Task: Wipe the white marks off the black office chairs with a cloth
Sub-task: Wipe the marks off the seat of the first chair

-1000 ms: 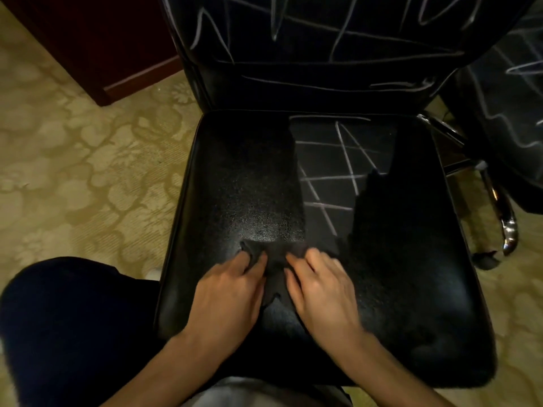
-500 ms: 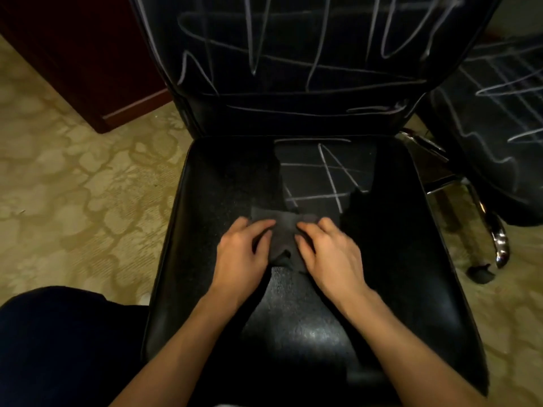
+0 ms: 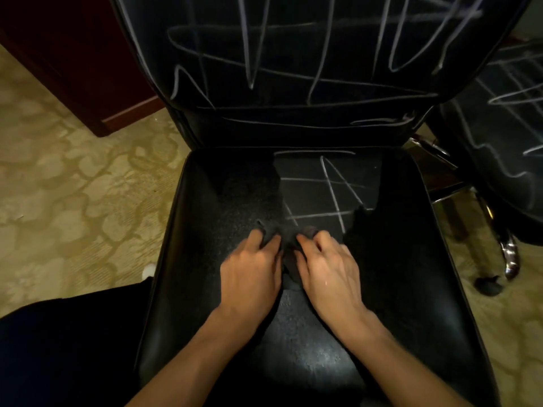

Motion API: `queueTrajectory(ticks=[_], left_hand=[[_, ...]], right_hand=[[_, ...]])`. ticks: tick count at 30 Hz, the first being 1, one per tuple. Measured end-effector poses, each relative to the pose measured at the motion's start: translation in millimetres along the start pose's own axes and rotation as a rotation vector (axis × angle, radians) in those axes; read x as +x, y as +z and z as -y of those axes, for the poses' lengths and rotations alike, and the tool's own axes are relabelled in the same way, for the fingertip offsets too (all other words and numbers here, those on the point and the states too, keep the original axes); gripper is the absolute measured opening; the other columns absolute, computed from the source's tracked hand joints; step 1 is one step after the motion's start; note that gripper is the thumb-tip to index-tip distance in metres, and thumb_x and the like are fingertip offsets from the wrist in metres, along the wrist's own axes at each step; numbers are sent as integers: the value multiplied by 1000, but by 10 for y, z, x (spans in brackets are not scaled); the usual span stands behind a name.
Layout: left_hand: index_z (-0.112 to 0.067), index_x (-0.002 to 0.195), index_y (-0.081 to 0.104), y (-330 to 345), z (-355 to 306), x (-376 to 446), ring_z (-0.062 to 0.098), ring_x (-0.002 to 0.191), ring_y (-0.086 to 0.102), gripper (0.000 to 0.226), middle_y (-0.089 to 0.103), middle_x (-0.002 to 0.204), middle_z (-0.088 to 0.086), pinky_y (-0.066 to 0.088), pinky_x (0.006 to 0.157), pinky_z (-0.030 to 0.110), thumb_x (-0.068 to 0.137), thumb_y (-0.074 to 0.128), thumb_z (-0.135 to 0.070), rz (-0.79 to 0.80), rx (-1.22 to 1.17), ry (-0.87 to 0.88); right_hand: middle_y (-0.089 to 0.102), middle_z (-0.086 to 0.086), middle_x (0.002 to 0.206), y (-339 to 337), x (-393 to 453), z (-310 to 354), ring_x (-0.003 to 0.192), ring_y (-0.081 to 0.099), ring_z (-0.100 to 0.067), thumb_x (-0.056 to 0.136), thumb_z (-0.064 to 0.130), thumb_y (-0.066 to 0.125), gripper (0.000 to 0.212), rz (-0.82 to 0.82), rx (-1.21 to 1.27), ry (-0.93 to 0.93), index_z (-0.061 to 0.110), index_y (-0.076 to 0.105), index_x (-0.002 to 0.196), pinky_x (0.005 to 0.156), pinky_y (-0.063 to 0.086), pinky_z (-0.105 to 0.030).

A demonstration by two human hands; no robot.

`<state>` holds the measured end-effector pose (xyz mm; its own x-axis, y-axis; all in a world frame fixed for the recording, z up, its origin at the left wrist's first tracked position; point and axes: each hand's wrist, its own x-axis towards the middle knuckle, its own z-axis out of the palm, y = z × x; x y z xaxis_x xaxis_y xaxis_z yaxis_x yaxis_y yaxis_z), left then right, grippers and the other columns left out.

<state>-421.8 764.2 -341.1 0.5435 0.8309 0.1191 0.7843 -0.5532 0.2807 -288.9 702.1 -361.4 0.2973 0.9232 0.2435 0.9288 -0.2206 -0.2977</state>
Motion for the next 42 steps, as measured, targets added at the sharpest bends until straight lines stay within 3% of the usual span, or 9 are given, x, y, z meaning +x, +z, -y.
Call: queueTrajectory(ticks=[3,8,16,21,24,27,32,36,42], left_hand=[[-14,98,74,44,128,525,31,68,65,15,62,91,10,51,49,36,86,70,-22,-8,70,7],[-15,116,64,42,256,1481,29,105,61,24,53,122,9,51,78,40,95,53,-21,82,231,82],[-15,119,68,123,189,2188,35,109,61,27,50,130,11,50,82,40,98,52,-20,197,80,-49],[-21,125,62,64,133,1668,34,101,65,30,54,126,7,52,81,41,100,47,-25,248,90,83],[-20,115,71,-42,113,1063,26,65,68,31,64,103,6,54,54,35,84,72,-24,221,111,193],[-15,108,76,1,117,767,21,48,61,40,64,88,5,49,40,30,69,85,-19,242,79,224],[-18,128,63,145,-64,1279,38,84,66,32,58,115,13,52,71,43,98,54,-22,141,22,75],[-20,132,58,202,-270,1449,32,104,62,34,53,128,8,42,91,40,99,49,-23,147,120,82],[-15,119,72,56,-85,533,27,66,65,46,66,99,9,52,64,35,87,40,-26,127,78,298]], right_hand=[[60,-10,87,118,510,-52,70,62,-31,81,15,76,20,9,-70,-5,8,72,99,63,52,-38],[59,-14,107,240,1454,-33,94,61,-36,89,9,61,17,138,-183,-51,4,65,105,76,48,-41],[53,-15,125,293,2019,-155,108,59,-34,97,11,50,24,186,-234,143,5,60,118,79,47,-38],[58,-16,99,129,1434,-180,83,63,-36,81,6,70,19,161,-138,98,3,64,99,62,52,-38],[59,-8,86,-8,849,-145,67,62,-27,57,3,88,39,183,-75,15,7,69,91,49,52,-34],[59,-7,84,-85,589,-160,65,61,-24,60,3,89,40,175,-25,10,5,72,95,49,52,-32],[59,-17,92,42,1117,-388,77,63,-39,82,7,71,12,97,-103,117,3,68,92,58,52,-40],[60,-17,105,59,1214,-441,92,62,-39,92,11,60,19,101,-126,167,3,68,107,69,50,-40],[59,-8,87,-151,189,-238,71,61,-26,84,13,69,12,56,-4,90,8,69,95,57,53,-35]])
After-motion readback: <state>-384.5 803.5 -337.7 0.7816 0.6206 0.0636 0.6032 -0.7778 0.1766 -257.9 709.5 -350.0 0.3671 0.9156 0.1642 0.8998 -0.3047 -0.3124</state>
